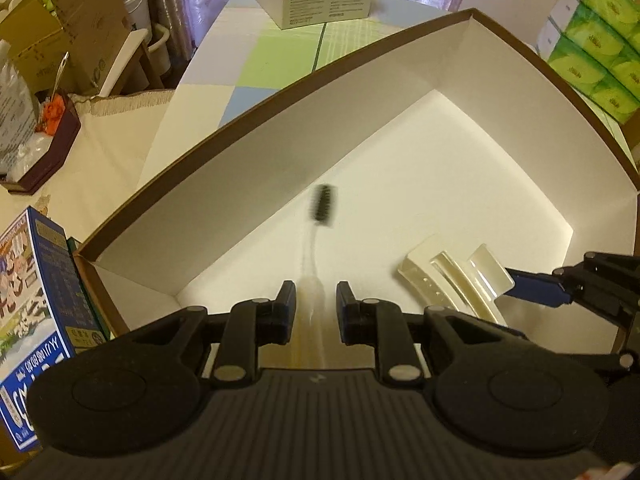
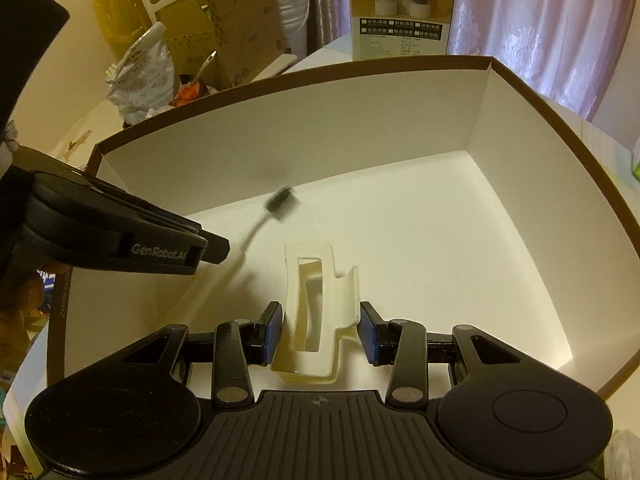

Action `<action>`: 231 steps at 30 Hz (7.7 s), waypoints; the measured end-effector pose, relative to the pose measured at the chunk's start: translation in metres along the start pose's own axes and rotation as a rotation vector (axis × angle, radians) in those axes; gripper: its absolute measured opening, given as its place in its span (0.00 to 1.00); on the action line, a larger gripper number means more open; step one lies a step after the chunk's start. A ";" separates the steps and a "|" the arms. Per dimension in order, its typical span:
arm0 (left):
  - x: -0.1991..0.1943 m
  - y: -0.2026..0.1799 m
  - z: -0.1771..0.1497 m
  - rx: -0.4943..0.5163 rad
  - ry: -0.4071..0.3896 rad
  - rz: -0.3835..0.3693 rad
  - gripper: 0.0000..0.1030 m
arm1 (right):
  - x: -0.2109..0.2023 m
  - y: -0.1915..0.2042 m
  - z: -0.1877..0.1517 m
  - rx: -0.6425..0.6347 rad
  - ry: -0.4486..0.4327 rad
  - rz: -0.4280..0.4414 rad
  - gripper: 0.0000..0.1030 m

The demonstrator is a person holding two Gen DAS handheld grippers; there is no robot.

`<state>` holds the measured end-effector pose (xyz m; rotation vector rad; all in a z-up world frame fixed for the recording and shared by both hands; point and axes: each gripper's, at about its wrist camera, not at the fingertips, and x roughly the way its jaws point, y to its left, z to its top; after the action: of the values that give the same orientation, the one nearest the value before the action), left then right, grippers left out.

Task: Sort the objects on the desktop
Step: 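Lower the white holder into the brown box and open the right gripper, then lift both open grippers out of the box back toward the table objects, then lower the left gripper onto the black FLYCO box and close it, then grasp the brown hair scrunchie with the right gripper while the left holds the black box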

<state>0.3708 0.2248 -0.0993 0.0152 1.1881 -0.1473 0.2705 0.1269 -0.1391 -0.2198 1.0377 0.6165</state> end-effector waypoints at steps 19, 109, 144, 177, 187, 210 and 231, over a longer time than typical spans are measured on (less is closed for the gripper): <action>-0.015 -0.002 0.000 0.083 -0.021 -0.024 0.40 | -0.007 -0.002 0.001 -0.056 -0.001 0.009 0.81; -0.138 -0.177 -0.180 0.052 -0.165 0.001 0.82 | -0.216 -0.102 -0.190 0.020 -0.137 0.042 0.98; -0.023 -0.302 -0.108 0.718 -0.136 -0.312 0.93 | -0.212 -0.239 -0.295 0.459 0.029 -0.244 0.98; 0.022 -0.349 -0.130 0.929 0.001 -0.431 0.87 | -0.215 -0.263 -0.329 0.611 0.070 -0.307 0.98; 0.011 -0.337 -0.151 0.791 -0.028 -0.378 0.78 | -0.219 -0.256 -0.335 0.618 0.054 -0.289 0.98; -0.033 -0.171 -0.206 0.054 -0.035 -0.020 0.78 | -0.162 -0.162 -0.215 0.042 -0.178 0.022 0.74; -0.072 -0.055 -0.255 -0.293 -0.057 0.150 0.77 | -0.051 -0.139 -0.135 -0.161 -0.178 0.056 0.66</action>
<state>0.1024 0.2005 -0.1243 -0.1558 1.1382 0.1585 0.2328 -0.0652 -0.1793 -0.2724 0.8252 0.7581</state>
